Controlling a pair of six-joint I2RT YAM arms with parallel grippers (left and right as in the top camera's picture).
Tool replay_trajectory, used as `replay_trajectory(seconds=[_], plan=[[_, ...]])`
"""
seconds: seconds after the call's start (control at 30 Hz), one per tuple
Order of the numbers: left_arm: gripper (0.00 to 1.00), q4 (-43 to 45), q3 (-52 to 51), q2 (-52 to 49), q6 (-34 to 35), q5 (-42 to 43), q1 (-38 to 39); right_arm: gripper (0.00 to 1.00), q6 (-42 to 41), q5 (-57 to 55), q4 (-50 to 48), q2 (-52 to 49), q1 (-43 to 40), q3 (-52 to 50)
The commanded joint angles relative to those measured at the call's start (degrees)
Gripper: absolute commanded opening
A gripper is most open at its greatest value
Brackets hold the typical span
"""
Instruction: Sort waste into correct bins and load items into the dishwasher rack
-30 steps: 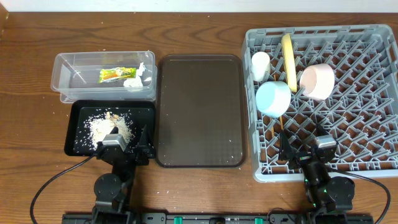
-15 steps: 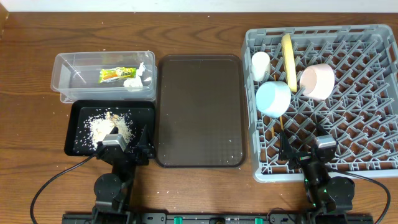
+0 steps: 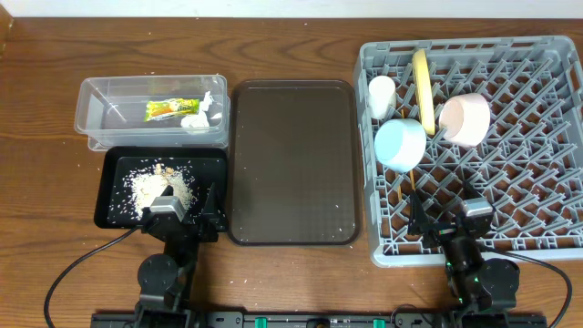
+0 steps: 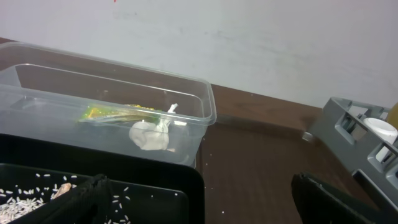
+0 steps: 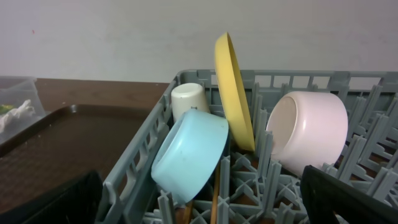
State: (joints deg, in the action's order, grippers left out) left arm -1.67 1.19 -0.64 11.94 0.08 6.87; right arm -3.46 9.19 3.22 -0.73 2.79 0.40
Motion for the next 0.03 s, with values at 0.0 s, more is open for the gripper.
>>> replay_trajectory(seconds=[0.0], plan=[[0.95,-2.54,-0.96,-0.02,-0.76,-0.48,0.22,0.99,-0.33,-0.13,0.24,0.24,-0.52,-0.09]])
